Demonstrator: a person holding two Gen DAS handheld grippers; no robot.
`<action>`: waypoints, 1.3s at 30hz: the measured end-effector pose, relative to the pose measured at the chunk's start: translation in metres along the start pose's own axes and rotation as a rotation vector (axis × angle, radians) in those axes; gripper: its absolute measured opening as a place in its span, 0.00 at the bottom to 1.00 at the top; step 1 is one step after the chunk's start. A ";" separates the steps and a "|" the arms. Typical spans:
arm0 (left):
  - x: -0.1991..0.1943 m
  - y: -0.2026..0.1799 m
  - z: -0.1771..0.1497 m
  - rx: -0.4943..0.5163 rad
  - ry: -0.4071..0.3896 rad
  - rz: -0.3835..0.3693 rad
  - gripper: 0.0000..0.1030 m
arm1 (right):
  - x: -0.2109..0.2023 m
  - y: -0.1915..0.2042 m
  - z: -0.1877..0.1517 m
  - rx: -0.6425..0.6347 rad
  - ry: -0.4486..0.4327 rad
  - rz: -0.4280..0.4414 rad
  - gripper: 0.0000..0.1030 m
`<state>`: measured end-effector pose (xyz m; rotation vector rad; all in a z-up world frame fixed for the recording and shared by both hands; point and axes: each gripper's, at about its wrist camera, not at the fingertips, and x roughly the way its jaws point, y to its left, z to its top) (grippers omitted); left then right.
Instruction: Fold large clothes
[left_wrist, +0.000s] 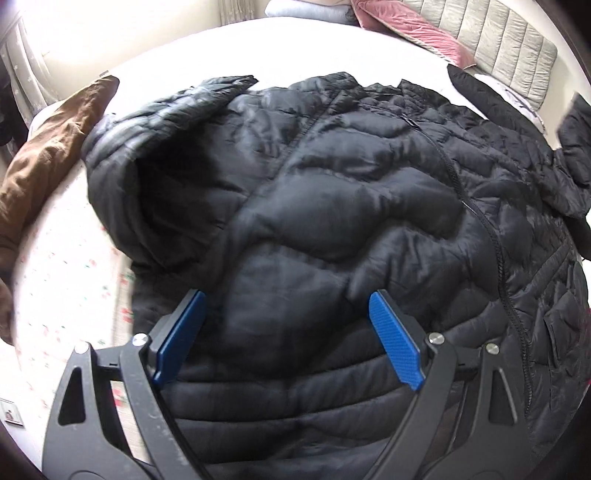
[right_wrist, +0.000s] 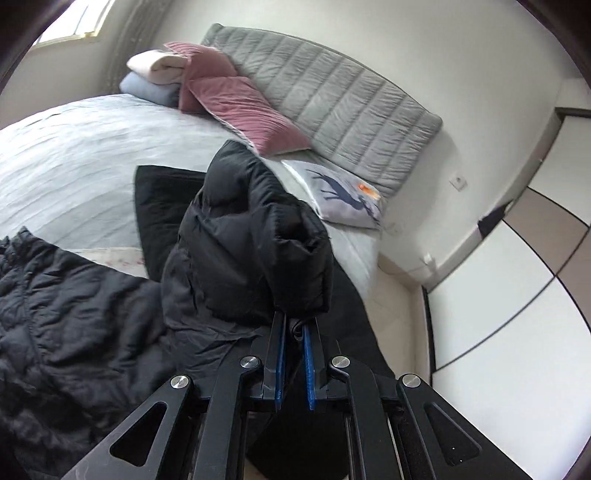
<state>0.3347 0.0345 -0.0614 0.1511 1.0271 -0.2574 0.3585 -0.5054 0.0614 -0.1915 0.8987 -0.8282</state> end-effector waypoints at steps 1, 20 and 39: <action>-0.002 0.004 0.004 0.002 0.000 0.009 0.87 | 0.008 -0.009 -0.004 0.009 0.011 -0.019 0.08; 0.039 0.066 0.130 -0.021 -0.021 0.202 0.87 | 0.034 -0.074 -0.023 0.348 0.194 0.021 0.63; -0.076 0.172 0.091 -0.222 -0.244 0.243 0.09 | -0.025 0.064 -0.038 0.119 0.144 0.446 0.68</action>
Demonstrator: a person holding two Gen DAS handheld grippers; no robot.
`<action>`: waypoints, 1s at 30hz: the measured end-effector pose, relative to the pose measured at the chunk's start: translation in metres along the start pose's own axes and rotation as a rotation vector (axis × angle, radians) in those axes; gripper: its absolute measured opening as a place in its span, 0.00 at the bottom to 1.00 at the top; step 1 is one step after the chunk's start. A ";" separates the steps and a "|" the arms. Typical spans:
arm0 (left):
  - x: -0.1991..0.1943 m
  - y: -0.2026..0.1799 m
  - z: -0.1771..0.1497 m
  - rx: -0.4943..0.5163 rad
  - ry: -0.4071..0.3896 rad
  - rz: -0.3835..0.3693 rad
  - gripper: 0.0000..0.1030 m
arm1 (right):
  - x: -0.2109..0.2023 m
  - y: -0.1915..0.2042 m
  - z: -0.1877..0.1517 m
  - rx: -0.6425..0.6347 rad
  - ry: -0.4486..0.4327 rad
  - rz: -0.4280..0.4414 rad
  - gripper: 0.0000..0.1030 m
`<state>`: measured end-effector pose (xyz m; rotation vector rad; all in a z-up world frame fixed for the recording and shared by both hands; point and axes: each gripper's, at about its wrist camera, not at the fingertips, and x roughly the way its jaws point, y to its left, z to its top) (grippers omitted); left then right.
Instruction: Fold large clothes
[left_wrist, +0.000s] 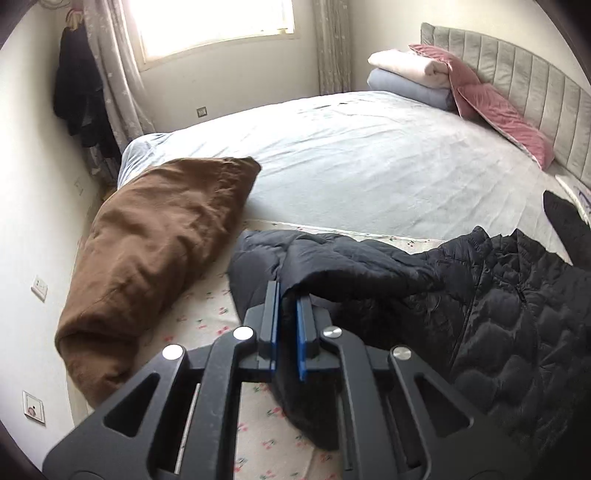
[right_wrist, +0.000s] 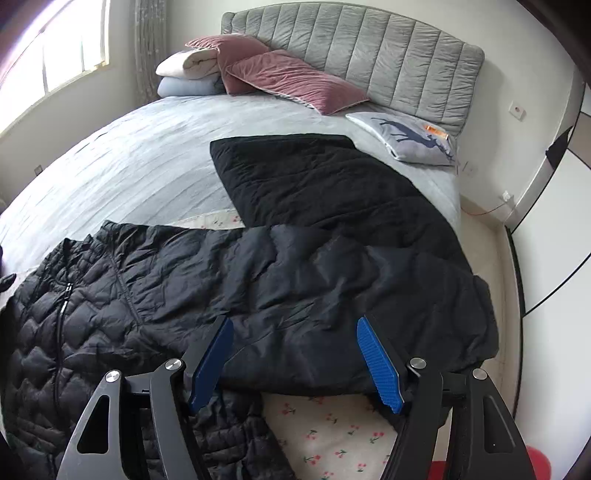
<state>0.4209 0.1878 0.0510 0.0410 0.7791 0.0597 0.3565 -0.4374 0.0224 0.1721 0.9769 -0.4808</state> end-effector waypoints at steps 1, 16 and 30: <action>-0.010 0.021 -0.007 -0.036 0.004 -0.008 0.10 | 0.002 0.006 -0.004 0.002 0.008 0.025 0.68; -0.044 0.151 -0.135 -0.174 0.229 0.050 0.79 | -0.030 0.056 -0.036 -0.083 0.051 0.149 0.69; 0.069 -0.026 -0.065 0.171 0.227 -0.020 0.81 | -0.036 0.133 -0.067 -0.245 0.135 0.254 0.70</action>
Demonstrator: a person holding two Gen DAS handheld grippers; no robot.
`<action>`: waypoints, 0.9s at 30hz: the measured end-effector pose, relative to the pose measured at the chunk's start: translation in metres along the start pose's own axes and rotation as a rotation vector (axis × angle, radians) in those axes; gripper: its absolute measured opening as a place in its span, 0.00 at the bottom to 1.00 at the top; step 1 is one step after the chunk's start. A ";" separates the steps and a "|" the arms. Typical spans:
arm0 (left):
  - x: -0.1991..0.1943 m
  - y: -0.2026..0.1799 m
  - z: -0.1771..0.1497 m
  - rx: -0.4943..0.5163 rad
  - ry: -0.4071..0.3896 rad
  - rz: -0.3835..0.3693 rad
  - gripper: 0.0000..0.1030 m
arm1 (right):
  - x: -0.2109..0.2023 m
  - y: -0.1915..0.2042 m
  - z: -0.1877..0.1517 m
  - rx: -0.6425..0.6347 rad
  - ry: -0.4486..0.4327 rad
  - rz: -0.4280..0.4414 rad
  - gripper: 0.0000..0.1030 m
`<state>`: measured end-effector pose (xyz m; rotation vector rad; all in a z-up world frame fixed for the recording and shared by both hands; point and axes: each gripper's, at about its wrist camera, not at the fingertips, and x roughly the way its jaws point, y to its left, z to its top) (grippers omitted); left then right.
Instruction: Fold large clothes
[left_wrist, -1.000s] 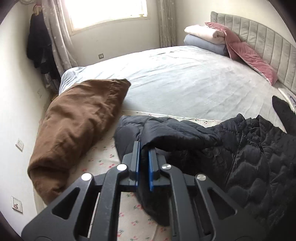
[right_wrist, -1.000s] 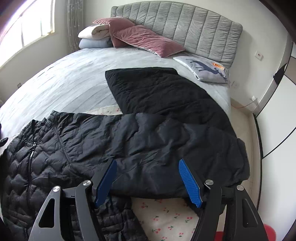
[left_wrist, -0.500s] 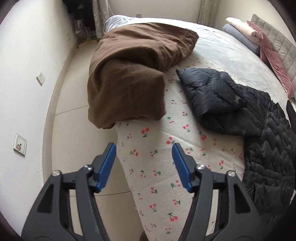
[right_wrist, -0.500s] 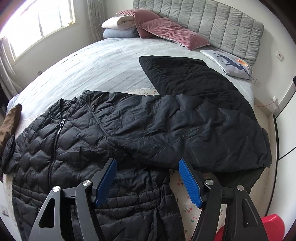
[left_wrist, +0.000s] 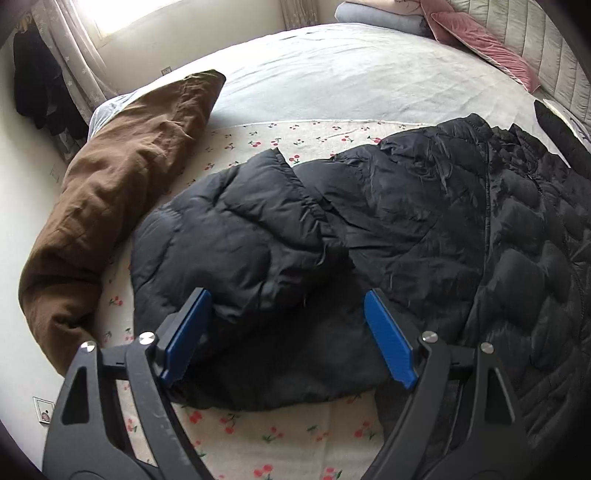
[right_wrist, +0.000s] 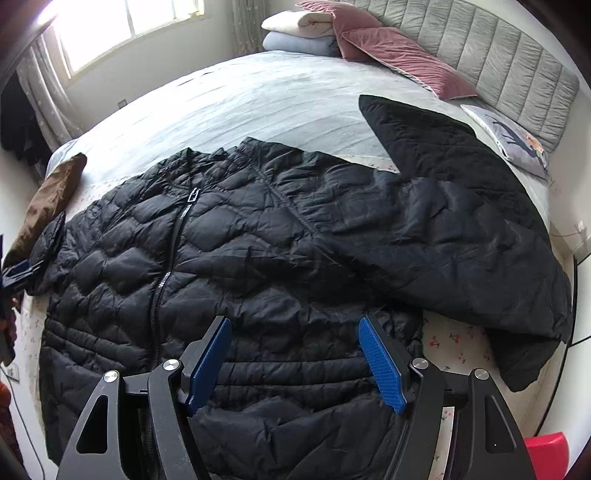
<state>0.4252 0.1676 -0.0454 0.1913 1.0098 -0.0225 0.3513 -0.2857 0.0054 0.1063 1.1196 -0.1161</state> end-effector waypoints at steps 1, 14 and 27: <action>0.005 0.002 0.002 -0.012 0.002 -0.008 0.57 | 0.003 0.005 -0.002 -0.013 0.011 0.003 0.70; -0.144 0.176 -0.035 -0.393 -0.300 0.453 0.11 | 0.018 -0.016 -0.020 0.006 0.036 -0.011 0.70; -0.175 0.083 -0.128 -0.226 -0.130 -0.081 0.79 | -0.046 -0.083 -0.091 0.140 0.034 0.058 0.71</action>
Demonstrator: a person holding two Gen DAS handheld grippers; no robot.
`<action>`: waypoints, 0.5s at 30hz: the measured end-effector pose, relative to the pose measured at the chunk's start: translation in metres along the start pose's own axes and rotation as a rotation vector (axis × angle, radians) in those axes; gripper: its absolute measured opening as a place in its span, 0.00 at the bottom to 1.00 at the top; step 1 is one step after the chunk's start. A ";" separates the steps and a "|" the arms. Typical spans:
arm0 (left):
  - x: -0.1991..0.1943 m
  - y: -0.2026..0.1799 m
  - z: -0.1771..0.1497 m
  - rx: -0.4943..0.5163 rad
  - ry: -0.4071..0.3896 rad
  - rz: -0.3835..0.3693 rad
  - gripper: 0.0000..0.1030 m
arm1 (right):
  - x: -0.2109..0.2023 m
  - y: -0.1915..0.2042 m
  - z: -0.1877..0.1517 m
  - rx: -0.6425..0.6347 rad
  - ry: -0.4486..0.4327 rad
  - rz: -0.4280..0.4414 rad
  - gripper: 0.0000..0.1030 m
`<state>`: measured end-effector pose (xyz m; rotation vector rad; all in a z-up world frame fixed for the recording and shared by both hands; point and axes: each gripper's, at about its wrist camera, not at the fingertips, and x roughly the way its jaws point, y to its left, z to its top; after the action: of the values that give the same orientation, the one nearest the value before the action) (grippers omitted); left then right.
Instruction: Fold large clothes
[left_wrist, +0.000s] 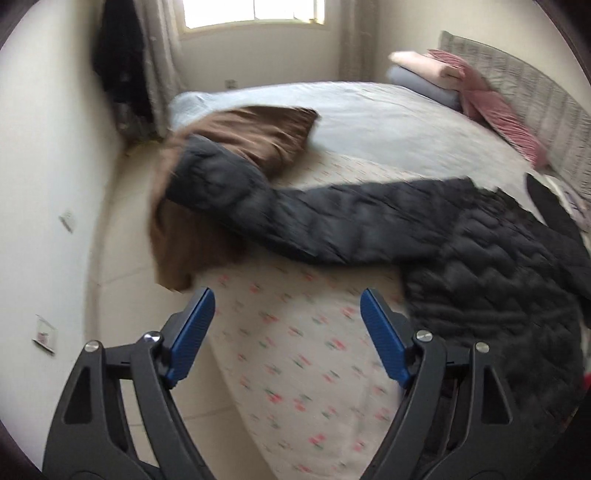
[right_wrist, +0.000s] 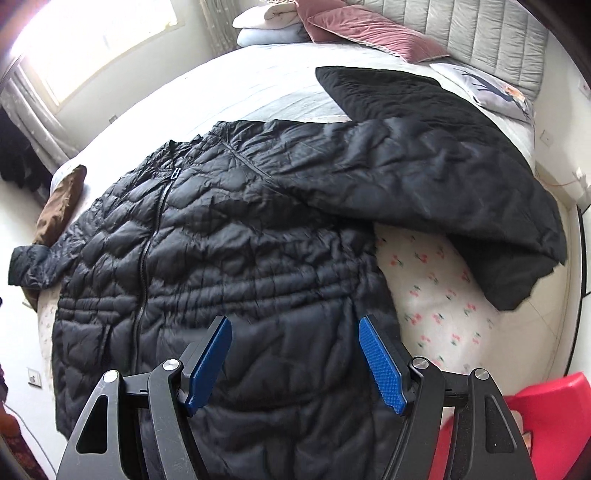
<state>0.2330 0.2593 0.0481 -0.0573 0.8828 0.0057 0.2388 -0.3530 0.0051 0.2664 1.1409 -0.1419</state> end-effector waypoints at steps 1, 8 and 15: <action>0.006 -0.010 -0.011 0.002 0.040 -0.073 0.79 | -0.004 -0.005 -0.010 -0.002 0.007 0.003 0.72; 0.037 -0.056 -0.102 0.028 0.322 -0.408 0.79 | 0.012 -0.039 -0.086 -0.037 0.085 0.033 0.76; 0.035 -0.064 -0.149 0.006 0.406 -0.555 0.69 | 0.053 -0.063 -0.142 0.071 0.136 0.202 0.71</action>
<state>0.1418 0.1870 -0.0708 -0.3045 1.2478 -0.5430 0.1202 -0.3719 -0.1068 0.4578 1.2379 0.0144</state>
